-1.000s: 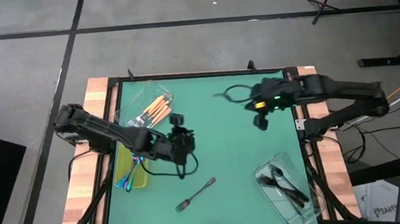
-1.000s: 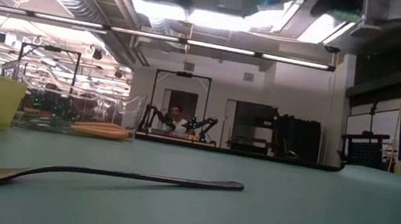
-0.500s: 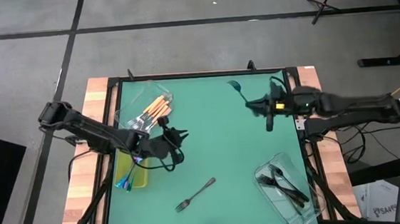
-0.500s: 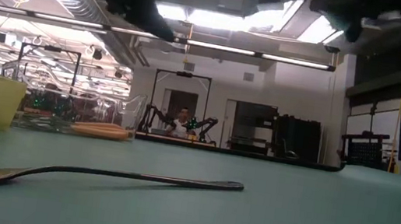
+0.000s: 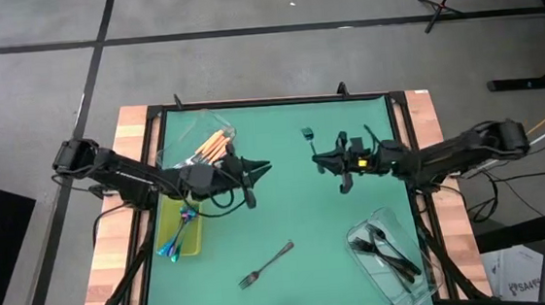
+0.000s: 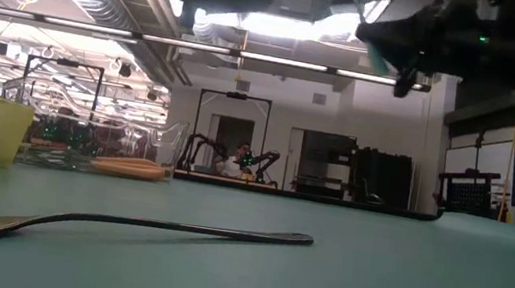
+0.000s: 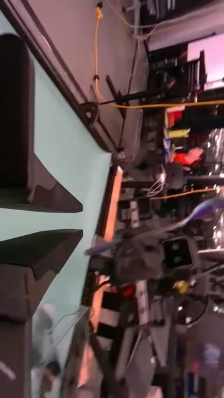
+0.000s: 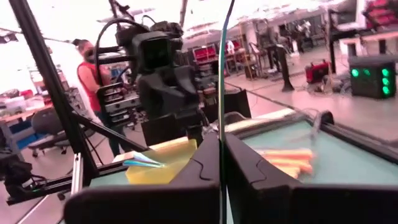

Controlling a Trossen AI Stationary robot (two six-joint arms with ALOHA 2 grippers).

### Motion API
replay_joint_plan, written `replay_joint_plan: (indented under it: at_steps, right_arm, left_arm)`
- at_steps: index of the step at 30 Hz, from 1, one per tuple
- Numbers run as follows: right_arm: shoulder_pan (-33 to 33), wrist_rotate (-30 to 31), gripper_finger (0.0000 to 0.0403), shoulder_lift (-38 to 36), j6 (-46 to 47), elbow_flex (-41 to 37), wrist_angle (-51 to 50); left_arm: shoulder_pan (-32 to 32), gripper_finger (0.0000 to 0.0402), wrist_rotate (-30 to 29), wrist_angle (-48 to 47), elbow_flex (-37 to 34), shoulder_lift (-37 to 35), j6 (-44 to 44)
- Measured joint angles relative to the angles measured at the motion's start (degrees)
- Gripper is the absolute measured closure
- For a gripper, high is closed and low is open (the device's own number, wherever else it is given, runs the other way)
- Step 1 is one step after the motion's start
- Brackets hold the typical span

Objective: Sort silverware by color (type)
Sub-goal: Put the blue fork in the yellow bin

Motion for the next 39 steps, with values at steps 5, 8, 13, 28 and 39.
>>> replay_joint_plan:
  at_steps: [5, 8, 13, 28, 39]
  right_arm:
    - [0.0, -3.0, 0.0403, 9.6, -3.4, 5.4, 5.7]
    - [0.0, -5.6, 0.0403, 13.7, -5.6, 9.1, 6.5]
    - [0.0, -7.9, 0.0403, 19.1, -6.2, 15.2, 6.2]
    - [0.0, -16.0, 0.0403, 23.9, -8.9, 22.9, 6.0]
    - [0.0, -16.1, 0.0403, 23.9, -8.9, 22.9, 5.7]
  left_arm:
    - [1.5, 0.0354, 0.0, 3.5, 0.0, 0.0, -0.3]
    - [1.9, 0.0354, 0.1, 3.6, 0.0, 0.0, -0.3]
    - [2.0, 0.0354, 0.1, 6.2, 0.0, 0.0, -0.3]
    - [2.0, 0.0354, 12.4, 12.2, 0.0, 0.0, -0.3]
    - [2.0, 0.0354, 15.0, 14.8, 0.0, 0.0, 0.2]
